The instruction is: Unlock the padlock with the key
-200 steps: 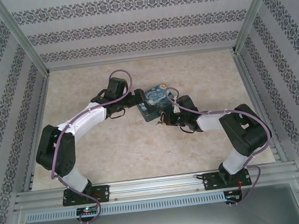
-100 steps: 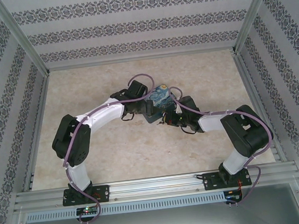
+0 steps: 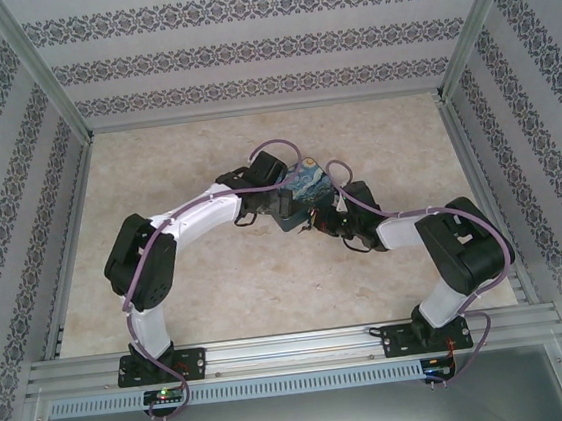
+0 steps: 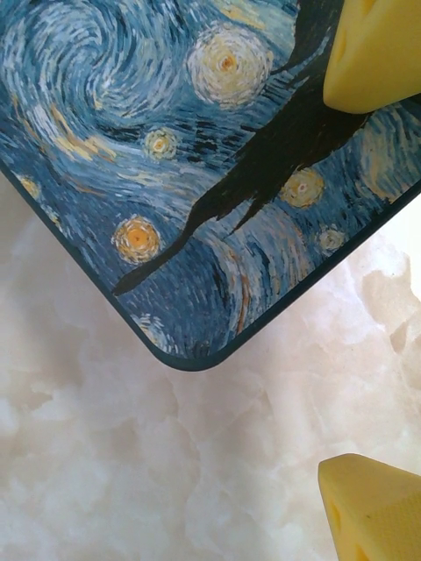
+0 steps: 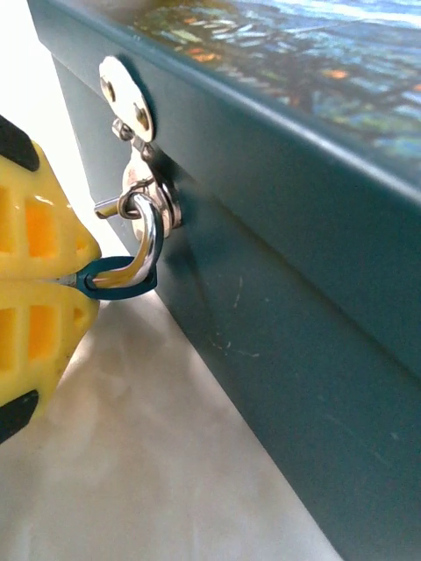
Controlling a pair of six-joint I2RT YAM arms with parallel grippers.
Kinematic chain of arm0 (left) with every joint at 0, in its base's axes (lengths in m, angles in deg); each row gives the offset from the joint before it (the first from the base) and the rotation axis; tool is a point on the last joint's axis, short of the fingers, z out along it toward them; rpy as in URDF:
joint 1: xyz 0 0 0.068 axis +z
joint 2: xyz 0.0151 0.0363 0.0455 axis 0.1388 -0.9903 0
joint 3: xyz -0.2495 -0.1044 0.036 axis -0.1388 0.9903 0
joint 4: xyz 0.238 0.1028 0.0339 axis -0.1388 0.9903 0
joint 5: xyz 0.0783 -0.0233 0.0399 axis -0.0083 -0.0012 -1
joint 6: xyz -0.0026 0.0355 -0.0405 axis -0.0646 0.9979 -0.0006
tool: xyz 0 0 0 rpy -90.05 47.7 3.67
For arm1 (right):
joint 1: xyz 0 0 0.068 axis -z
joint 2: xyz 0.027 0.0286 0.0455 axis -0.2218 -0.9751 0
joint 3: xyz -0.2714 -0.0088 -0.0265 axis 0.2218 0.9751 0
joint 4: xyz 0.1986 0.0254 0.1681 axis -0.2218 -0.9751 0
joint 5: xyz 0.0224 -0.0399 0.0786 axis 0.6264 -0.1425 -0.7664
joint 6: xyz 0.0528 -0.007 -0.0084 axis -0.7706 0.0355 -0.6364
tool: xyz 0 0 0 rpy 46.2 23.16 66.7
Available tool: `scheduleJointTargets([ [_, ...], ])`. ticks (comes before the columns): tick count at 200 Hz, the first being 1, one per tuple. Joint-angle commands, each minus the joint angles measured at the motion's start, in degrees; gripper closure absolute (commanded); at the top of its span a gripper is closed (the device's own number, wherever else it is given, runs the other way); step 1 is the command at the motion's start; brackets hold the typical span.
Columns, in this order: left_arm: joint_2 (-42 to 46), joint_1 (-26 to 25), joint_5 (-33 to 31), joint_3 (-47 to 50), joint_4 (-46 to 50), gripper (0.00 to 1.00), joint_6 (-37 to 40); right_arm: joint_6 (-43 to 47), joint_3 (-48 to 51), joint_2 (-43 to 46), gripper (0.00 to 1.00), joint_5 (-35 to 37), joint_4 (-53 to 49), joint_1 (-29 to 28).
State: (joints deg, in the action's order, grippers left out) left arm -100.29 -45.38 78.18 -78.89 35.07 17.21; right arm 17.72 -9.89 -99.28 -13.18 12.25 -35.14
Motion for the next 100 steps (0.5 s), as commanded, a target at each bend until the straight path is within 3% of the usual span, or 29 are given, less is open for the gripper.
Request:
scheduleJointTargets([
  [1, -3.2, -0.4, -1.5, 0.8, 5.3, 0.0, 2.3, -3.5, 1.3, -1.4, 1.0, -0.4, 3.3, 1.5],
  [41, -3.6, -0.4, -1.4, 1.1, 5.5, 0.0, 2.5, -7.4, 1.4, -4.0, 1.0, -2.4, 9.1, 3.0],
  [100, -4.2, -0.4, -1.1, 1.5, 5.6, 0.0, 2.6, -8.8, 0.1, -5.4, 1.0, -3.9, 10.1, 4.5],
])
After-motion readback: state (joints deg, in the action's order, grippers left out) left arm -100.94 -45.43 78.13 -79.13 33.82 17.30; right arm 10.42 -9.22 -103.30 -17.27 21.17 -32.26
